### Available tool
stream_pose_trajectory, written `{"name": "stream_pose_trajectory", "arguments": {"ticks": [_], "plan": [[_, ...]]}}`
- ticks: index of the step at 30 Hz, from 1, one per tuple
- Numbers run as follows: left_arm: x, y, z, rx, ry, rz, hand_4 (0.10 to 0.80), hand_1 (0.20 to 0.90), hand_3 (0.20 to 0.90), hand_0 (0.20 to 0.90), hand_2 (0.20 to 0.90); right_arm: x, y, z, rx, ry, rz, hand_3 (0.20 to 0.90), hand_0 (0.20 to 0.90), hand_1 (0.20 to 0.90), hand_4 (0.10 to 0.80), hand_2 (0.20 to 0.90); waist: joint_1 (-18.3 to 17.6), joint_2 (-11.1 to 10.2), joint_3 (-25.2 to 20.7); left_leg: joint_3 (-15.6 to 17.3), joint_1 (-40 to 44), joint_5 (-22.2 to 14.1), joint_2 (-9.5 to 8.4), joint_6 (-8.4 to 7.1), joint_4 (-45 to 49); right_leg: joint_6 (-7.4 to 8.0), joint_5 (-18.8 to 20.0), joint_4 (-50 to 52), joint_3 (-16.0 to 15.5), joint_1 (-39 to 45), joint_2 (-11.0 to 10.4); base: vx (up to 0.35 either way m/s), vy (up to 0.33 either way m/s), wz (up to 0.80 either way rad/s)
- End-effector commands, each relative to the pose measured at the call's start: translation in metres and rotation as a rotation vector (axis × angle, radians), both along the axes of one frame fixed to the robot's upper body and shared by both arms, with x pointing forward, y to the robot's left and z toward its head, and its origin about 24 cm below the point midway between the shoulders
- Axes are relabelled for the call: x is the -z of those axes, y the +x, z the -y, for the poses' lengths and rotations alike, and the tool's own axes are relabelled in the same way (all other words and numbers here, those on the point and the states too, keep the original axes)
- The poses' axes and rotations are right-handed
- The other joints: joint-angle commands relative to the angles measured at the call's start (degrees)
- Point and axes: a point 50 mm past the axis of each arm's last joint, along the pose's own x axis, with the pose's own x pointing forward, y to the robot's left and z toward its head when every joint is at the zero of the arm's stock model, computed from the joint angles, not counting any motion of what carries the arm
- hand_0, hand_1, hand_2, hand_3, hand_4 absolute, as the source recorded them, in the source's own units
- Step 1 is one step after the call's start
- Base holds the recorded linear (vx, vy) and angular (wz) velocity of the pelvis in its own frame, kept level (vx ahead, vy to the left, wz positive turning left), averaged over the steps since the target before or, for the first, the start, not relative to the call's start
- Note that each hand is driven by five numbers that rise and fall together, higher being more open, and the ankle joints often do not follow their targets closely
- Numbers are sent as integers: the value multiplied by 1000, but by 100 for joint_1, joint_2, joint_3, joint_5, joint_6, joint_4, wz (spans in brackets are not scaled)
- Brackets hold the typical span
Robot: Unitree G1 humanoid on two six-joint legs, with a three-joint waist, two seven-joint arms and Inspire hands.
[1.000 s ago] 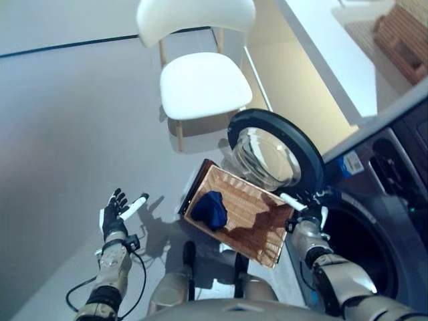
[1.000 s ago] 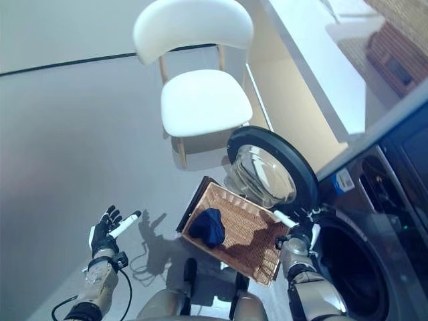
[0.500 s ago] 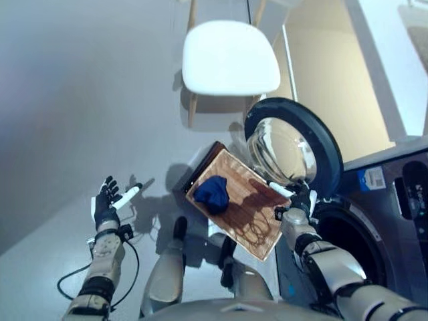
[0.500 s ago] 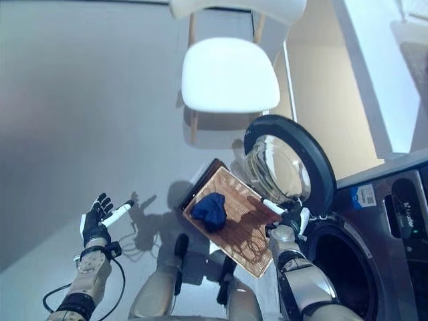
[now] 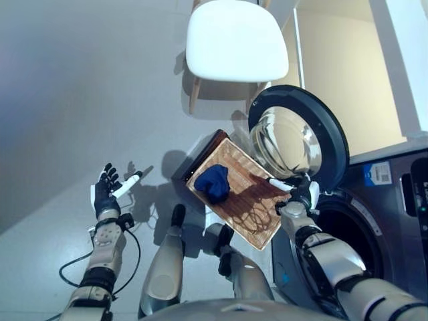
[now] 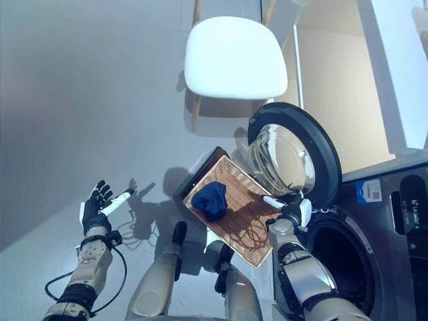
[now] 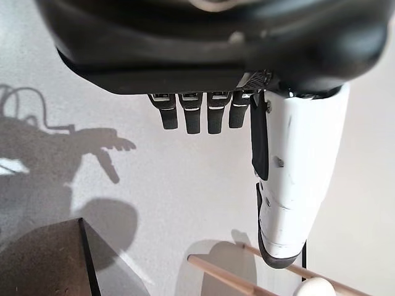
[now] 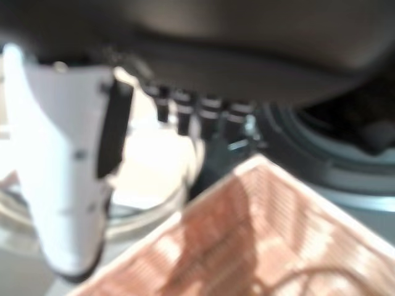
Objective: Pick up the clothes and place them into the washing machine
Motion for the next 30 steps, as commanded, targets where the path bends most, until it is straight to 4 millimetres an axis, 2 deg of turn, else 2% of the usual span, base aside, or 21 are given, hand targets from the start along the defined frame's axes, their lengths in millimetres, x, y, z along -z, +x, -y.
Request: {"name": "stream_pose_trajectory", "arguments": {"ticks": [1, 4, 6, 12, 14, 15, 16, 19, 21, 22, 27, 30], "plan": [[-31, 11, -6, 47, 112, 134, 800, 900, 900, 900, 900, -26, 37, -77, -342, 47, 110, 900, 900, 900, 800, 900, 473, -42, -149, 272, -105, -340, -258, -101, 132, -87, 588, 130, 81, -94, -166, 29, 40, 5], [-19, 3, -14, 25, 139, 56, 800, 900, 900, 900, 900, -21, 32, -87, -360, 47, 100, 900, 900, 900, 800, 900, 491, -126, -292, 289, 29, -356, -251, -100, 42, -67, 609, 62, 85, 22, -173, 65, 42, -3], [-18, 1, -16, 20, 147, 45, 800, 900, 900, 900, 900, -19, 29, -88, -364, 39, 93, 900, 900, 900, 800, 900, 489, -138, -337, 311, 76, -364, -258, -98, 12, -66, 611, 35, 99, 62, -168, 51, 31, -7], [-3, -11, -26, -15, 170, -49, 800, 900, 900, 900, 900, 1, 12, -75, -324, 16, 20, 900, 900, 900, 800, 900, 445, -175, -664, 378, 450, -397, -269, -85, -205, -40, 584, -84, 161, 335, -153, 84, 20, -9], [4, -17, -31, -32, 174, -88, 800, 900, 900, 900, 900, 11, 0, -62, -293, 0, -12, 900, 900, 900, 800, 900, 360, -198, -797, 443, 671, -430, -261, -93, -277, -35, 563, -148, 230, 490, -116, 89, -6, -18], [4, -17, -31, -31, 174, -88, 800, 900, 900, 900, 900, 11, 0, -62, -293, 0, -12, 900, 900, 900, 800, 900, 355, -201, -808, 440, 657, -406, -264, -91, -291, -35, 581, -162, 225, 478, -118, 115, -15, -31], [9, -22, -32, -34, 178, -121, 800, 900, 900, 900, 900, 20, -11, -52, -279, -9, -48, 900, 900, 900, 800, 900, 278, -200, -897, 512, 819, -451, -255, -89, -325, -38, 550, -182, 292, 592, -96, 88, -7, -25], [13, -28, -36, -48, 180, -143, 800, 900, 900, 900, 900, 25, -20, -41, -273, -31, -75, 900, 900, 900, 800, 900, 181, -200, -1013, 587, 960, -450, -239, -82, -388, -33, 547, -202, 370, 644, -81, 81, 3, -28], [18, -38, -39, -60, 174, -168, 800, 900, 900, 900, 900, 33, -35, -15, -247, -84, -122, 900, 900, 900, 800, 900, 57, -152, -1135, 729, 1202, -490, -222, -68, -449, -25, 509, -186, 517, 747, -61, 104, 13, -42], [19, -38, -39, -60, 174, -169, 800, 900, 900, 900, 900, 33, -35, -15, -248, -84, -123, 900, 900, 900, 800, 900, 63, -148, -1134, 734, 1215, -491, -220, -68, -455, -25, 509, -187, 523, 754, -59, 64, 6, -23], [29, -51, -40, -69, 150, -206, 800, 900, 900, 900, 900, 30, -46, 16, -331, -220, -163, 900, 900, 900, 800, 900, -99, -24, -1317, 966, 1619, -515, -200, -70, -643, 7, 456, -219, 721, 894, -46, 71, 14, -28], [32, -53, -36, -54, 137, -214, 800, 900, 900, 900, 900, 31, -48, 17, -372, -233, -182, 900, 900, 900, 800, 900, -116, 17, -1351, 983, 1704, -518, -207, -72, -698, 6, 428, -221, 728, 937, -45, 46, 1, -7]]}}
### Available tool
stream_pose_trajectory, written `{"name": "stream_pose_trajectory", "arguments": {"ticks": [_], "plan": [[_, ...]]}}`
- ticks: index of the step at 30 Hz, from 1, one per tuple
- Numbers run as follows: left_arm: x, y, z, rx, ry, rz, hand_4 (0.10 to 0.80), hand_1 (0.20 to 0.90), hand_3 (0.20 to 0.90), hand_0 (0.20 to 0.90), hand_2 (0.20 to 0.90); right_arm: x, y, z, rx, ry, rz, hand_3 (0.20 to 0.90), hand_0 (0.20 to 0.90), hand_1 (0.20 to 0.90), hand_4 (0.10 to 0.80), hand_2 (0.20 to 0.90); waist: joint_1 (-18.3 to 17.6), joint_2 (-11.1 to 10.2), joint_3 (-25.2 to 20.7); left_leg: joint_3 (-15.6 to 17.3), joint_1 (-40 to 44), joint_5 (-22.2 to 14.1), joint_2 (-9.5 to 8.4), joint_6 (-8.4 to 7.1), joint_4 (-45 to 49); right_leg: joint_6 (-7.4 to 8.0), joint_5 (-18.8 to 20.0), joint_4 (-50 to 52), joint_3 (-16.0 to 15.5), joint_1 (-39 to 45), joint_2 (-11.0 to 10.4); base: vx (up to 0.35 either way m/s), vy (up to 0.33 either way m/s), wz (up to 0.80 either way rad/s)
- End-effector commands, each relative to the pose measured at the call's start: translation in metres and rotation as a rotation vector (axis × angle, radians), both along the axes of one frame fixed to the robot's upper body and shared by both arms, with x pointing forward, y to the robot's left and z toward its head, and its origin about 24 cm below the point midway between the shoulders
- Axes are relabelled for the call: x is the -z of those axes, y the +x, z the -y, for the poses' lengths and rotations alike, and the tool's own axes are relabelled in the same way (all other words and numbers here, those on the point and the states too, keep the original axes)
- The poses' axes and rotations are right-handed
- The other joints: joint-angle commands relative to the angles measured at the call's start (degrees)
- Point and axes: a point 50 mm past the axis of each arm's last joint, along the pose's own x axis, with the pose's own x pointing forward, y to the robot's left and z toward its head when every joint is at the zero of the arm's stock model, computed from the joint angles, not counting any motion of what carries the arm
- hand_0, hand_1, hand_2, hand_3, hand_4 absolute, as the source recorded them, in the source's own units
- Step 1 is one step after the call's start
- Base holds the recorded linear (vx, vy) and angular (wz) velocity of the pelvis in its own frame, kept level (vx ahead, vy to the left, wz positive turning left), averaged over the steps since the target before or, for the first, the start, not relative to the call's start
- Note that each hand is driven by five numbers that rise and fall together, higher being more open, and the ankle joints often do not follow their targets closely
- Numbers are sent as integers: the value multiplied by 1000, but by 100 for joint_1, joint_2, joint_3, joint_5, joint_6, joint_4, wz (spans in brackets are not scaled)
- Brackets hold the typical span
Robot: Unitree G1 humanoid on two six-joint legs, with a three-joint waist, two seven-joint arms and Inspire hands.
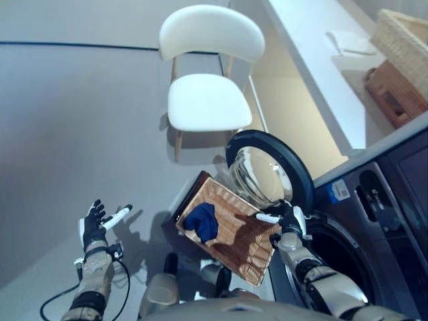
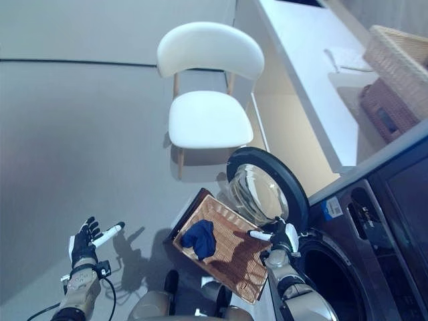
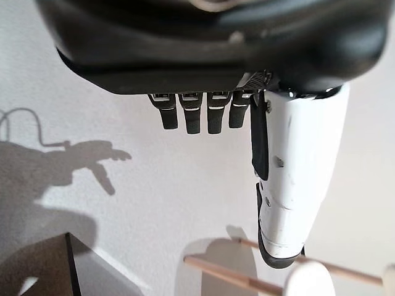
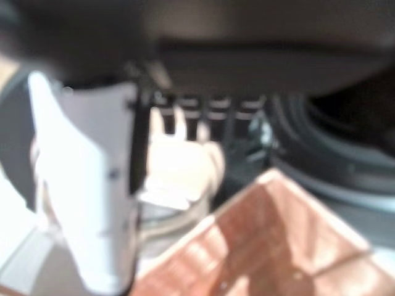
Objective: Pick up the clothes and place them into the washing machine
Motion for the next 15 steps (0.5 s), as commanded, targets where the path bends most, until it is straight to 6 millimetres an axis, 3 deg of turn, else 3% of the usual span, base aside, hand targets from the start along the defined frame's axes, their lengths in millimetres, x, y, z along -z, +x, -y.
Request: {"name": "stream_pose_trajectory", "arguments": {"ticks": [1, 8, 15], "plan": [[-17, 12, -9, 38, 69, 89, 800, 900, 900, 900, 900, -20, 16, 20, -92, -106, 80, 900, 900, 900, 800, 900, 57, 95, -285, 171, -36, -313, -202, -127, 8, -68, 330, 307, 54, -287, -46, 61, -7, -2], [-2, 2, -1, 53, 45, 16, 800, 900, 900, 900, 900, -18, 14, 18, -134, -137, 63, 900, 900, 900, 800, 900, 24, 233, -400, 161, 192, -294, -249, -139, -178, -51, 281, 266, 40, -149, -80, 53, 3, 4], [-8, 13, 6, 64, 41, 64, 800, 900, 900, 900, 900, -28, 34, -9, -237, -138, 121, 900, 900, 900, 800, 900, 86, 319, -235, 84, 107, -284, -296, -115, -130, -77, 245, 339, -45, -208, -100, -12, 8, 15]]}}
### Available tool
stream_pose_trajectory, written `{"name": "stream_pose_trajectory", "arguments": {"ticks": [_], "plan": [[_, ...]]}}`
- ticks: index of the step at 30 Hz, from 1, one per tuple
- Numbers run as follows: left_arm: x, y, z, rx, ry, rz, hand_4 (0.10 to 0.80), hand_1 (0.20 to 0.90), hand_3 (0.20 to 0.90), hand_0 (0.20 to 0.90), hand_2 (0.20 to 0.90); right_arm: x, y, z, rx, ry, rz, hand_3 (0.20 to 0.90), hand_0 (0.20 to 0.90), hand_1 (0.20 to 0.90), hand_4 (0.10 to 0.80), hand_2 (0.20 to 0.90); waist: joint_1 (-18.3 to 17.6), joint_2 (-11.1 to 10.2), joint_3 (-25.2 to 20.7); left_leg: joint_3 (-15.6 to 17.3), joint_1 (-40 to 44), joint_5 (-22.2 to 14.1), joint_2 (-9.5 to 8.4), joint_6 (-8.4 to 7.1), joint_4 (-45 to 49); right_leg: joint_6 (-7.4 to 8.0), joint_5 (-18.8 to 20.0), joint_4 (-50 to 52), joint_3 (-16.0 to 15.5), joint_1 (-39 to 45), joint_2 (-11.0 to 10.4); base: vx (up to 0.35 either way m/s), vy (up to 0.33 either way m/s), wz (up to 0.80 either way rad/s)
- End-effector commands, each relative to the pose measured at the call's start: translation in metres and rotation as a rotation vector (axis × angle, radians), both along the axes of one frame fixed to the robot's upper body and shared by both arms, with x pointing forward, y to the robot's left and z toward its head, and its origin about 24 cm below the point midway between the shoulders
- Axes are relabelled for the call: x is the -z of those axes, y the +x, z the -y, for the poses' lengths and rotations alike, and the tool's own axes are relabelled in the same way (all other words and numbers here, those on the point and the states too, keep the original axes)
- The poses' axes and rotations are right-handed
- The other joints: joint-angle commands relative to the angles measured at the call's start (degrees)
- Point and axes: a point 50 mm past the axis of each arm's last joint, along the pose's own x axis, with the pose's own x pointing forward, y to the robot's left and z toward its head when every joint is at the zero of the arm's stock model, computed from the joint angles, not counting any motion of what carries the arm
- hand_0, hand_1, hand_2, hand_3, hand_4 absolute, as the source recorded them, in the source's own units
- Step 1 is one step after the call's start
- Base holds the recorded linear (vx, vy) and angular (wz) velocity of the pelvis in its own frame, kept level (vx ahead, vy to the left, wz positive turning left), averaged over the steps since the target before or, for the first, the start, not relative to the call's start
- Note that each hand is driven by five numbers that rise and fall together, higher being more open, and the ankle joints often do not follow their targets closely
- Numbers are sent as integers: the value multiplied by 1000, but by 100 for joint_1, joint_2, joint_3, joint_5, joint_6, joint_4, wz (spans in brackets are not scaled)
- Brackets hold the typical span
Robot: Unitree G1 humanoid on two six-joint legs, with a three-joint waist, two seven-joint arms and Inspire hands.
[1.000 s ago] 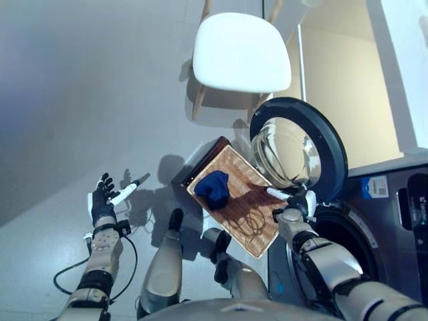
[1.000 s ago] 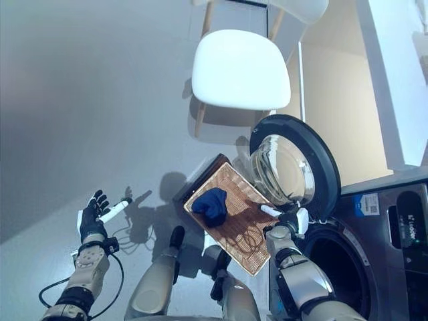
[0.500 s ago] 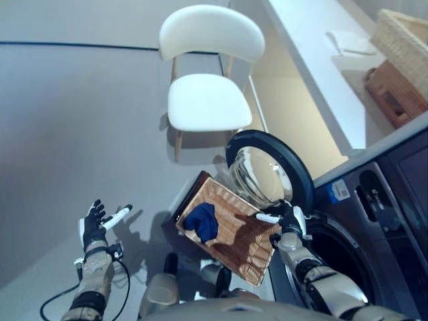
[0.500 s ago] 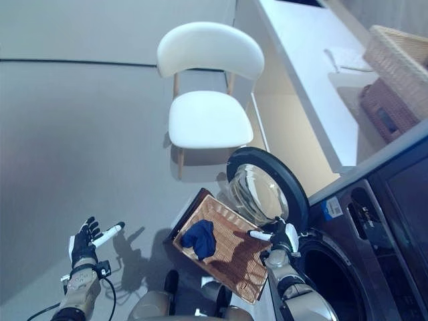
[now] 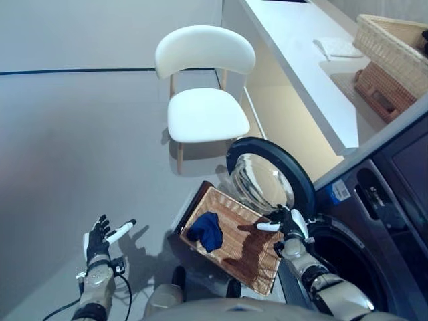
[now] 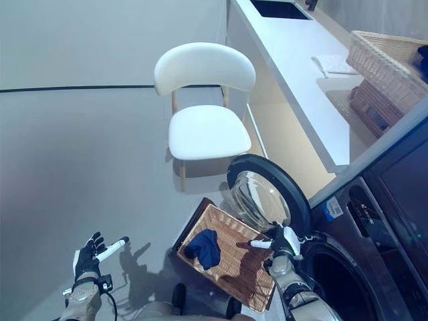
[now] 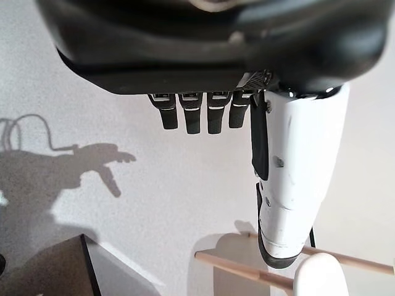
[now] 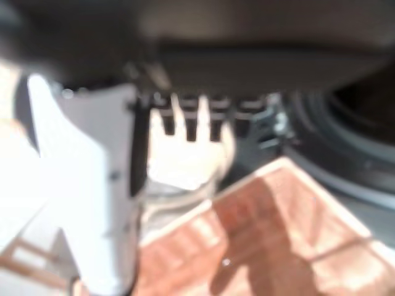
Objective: Pick up the clothes and place them into the washing machine
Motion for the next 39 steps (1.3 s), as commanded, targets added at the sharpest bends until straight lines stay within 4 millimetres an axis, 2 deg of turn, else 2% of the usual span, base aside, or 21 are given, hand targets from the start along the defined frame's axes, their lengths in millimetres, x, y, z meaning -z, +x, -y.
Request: {"name": "stream_pose_trajectory", "arguments": {"ticks": [1, 7, 11, 17, 23, 30, 31, 39], "plan": [[-25, 34, 0, 47, 69, 158, 800, 900, 900, 900, 900, -33, 42, -6, -108, -57, 172, 900, 900, 900, 800, 900, 189, -4, -16, 115, -121, -426, -225, -157, 194, -109, 241, 473, -2, -379, -84, -21, 8, 14], [-28, 38, 1, 44, 66, 180, 800, 900, 900, 900, 900, -36, 51, -27, -192, -58, 182, 900, 900, 900, 800, 900, 285, 16, 122, 44, -279, -426, -250, -135, 311, -133, 226, 585, -65, -489, -118, -16, 3, 13], [-32, 43, 2, 48, 66, 202, 800, 900, 900, 900, 900, -40, 57, -32, -203, -62, 190, 900, 900, 900, 800, 900, 338, 49, 219, 13, -429, -415, -259, -134, 382, -140, 226, 621, -90, -597, -135, -56, 7, 11], [-42, 59, 11, 69, 59, 268, 800, 900, 900, 900, 900, -57, 77, -48, -255, -84, 252, 900, 900, 900, 800, 900, 419, 134, 576, -51, -896, -381, -257, -120, 704, -188, 262, 849, -159, -954, -183, -95, -1, 11], [-48, 68, 17, 91, 56, 298, 800, 900, 900, 900, 900, -64, 86, -61, -273, -85, 273, 900, 900, 900, 800, 900, 451, 189, 778, -123, -1220, -368, -264, -123, 932, -220, 257, 1038, -207, -1216, -238, -64, 7, 11], [-52, 76, 20, 104, 58, 314, 800, 900, 900, 900, 900, -62, 86, -62, -232, -70, 260, 900, 900, 900, 800, 900, 498, 237, 916, -164, -1488, -406, -280, -113, 1193, -257, 204, 1256, -239, -1437, -285, -65, 18, 9], [-59, 80, 22, 117, 63, 351, 800, 900, 900, 900, 900, -61, 85, -64, -233, -65, 257, 900, 900, 900, 800, 900, 512, 271, 958, -181, -1576, -407, -288, -109, 1263, -271, 197, 1324, -249, -1522, -301, -72, 24, 6], [-71, 89, 26, 147, 69, 413, 800, 900, 900, 900, 900, -66, 91, -62, -224, -88, 266, 900, 900, 900, 800, 900, 547, 316, 1173, -228, -2064, -393, -310, -96, 1589, -307, 209, 1583, -283, -1905, -366, -91, 14, 10]]}}
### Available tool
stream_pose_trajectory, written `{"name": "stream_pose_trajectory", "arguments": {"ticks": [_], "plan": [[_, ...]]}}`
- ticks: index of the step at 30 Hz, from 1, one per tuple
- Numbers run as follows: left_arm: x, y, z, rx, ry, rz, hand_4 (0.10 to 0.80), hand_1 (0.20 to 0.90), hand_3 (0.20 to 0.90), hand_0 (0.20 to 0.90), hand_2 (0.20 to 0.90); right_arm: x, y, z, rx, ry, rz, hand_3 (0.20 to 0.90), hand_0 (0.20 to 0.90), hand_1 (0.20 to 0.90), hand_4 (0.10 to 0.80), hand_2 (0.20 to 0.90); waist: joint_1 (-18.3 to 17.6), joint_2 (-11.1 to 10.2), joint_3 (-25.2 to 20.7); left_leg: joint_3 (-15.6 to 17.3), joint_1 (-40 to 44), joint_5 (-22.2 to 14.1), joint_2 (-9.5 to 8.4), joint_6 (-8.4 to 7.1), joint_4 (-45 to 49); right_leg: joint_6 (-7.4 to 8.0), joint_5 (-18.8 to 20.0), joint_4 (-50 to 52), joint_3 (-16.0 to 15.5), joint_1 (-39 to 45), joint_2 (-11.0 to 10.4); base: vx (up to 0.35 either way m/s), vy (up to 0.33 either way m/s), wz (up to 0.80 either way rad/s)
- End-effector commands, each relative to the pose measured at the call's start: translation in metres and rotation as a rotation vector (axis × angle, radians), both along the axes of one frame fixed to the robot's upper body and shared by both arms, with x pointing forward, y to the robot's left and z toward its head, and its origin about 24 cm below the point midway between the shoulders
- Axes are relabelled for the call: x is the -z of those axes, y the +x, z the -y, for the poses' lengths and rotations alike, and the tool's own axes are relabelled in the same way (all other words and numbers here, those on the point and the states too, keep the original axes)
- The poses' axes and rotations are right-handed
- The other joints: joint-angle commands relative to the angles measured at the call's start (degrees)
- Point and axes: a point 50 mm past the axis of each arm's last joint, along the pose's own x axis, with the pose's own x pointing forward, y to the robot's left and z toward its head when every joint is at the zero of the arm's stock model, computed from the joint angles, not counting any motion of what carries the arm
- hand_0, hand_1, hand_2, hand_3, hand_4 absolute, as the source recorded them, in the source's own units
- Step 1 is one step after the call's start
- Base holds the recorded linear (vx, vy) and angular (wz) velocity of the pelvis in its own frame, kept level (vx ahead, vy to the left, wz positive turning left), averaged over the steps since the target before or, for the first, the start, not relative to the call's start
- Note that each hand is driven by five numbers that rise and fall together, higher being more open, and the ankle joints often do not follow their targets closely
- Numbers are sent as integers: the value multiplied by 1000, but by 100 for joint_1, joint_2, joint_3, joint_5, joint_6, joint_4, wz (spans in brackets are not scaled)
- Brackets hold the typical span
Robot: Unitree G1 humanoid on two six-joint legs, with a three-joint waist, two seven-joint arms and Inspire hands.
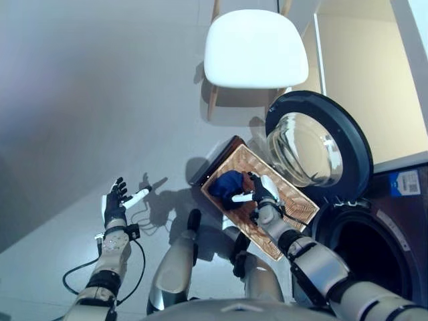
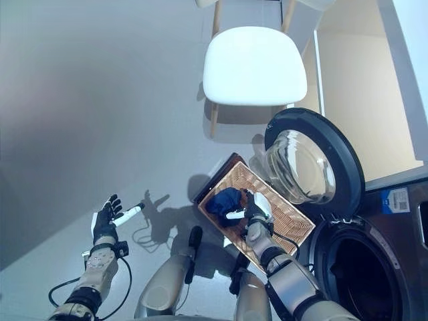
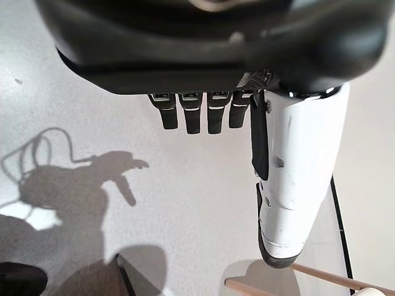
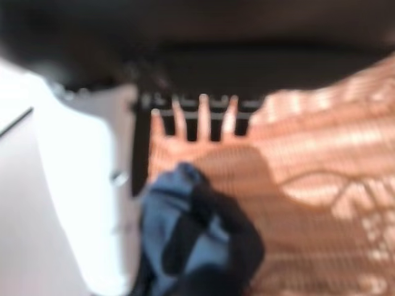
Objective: Pick up the clothes and place them into the washing machine
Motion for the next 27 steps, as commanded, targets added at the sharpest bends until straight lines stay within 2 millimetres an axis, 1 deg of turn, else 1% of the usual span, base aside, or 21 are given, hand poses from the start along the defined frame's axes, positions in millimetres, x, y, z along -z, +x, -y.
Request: {"name": "stream_pose_trajectory", "arguments": {"ticks": [1, 2, 4, 9, 10, 15, 18, 22, 25, 27], "plan": [[-28, 11, -7, 15, 64, 158, 800, 900, 900, 900, 900, -18, 15, -1, 0, -24, 104, 900, 900, 900, 800, 900, 104, 26, -201, 300, -350, -415, -240, -67, 496, -145, 752, 15, 223, -344, -94, -53, 14, 15], [-31, 13, -4, 29, 63, 174, 800, 900, 900, 900, 900, -21, 18, 1, 15, -19, 118, 900, 900, 900, 800, 900, 99, 37, -150, 261, -472, -434, -240, -61, 610, -157, 742, 129, 203, -439, -115, -53, 14, 15], [-31, 13, -5, 29, 64, 173, 800, 900, 900, 900, 900, -22, 19, 1, 20, -13, 120, 900, 900, 900, 800, 900, 96, 42, -138, 259, -542, -440, -242, -57, 670, -165, 736, 173, 198, -481, -126, -36, 11, 9], [-31, 13, -2, 38, 58, 172, 800, 900, 900, 900, 900, -23, 20, -4, 19, 17, 116, 900, 900, 900, 800, 900, 134, 48, -145, 222, -739, -495, -261, -40, 822, -177, 698, 298, 173, -644, -162, 6, 19, 7], [-31, 13, -1, 47, 60, 171, 800, 900, 900, 900, 900, -23, 20, -8, 14, 36, 114, 900, 900, 900, 800, 900, 146, 44, -162, 192, -721, -691, -272, -57, 910, -135, 523, 418, 222, -641, -167, 83, 34, 4], [-32, 15, 0, 57, 60, 172, 800, 900, 900, 900, 900, -21, 19, -14, 9, 62, 106, 900, 900, 900, 800, 900, 149, 58, -176, 182, -842, -739, -283, -47, 1034, -154, 470, 535, 218, -749, -186, 15, 20, 2], [-36, 18, 1, 57, 59, 189, 800, 900, 900, 900, 900, -25, 22, -22, -14, 75, 119, 900, 900, 900, 800, 900, 165, 65, -162, 174, -950, -738, -287, -39, 1069, -160, 470, 555, 216, -831, -181, -11, 18, 4], [-38, 20, 3, 62, 59, 200, 800, 900, 900, 900, 900, -30, 26, -22, -18, 66, 134, 900, 900, 900, 800, 900, 187, 76, -95, 163, -1055, -723, -303, -35, 1111, -169, 470, 601, 202, -925, -196, -25, 12, 4], [-43, 24, 5, 67, 56, 227, 800, 900, 900, 900, 900, -39, 34, -17, -15, 37, 159, 900, 900, 900, 800, 900, 216, 130, 26, 124, -1240, -692, -337, -28, 1176, -190, 453, 717, 194, -1083, -215, -43, 10, 11], [-46, 25, 6, 73, 55, 238, 800, 900, 900, 900, 900, -41, 35, -15, -9, 33, 162, 900, 900, 900, 800, 900, 215, 141, 60, 113, -1282, -685, -346, -26, 1193, -194, 449, 753, 191, -1124, -225, -27, 11, 12]]}}
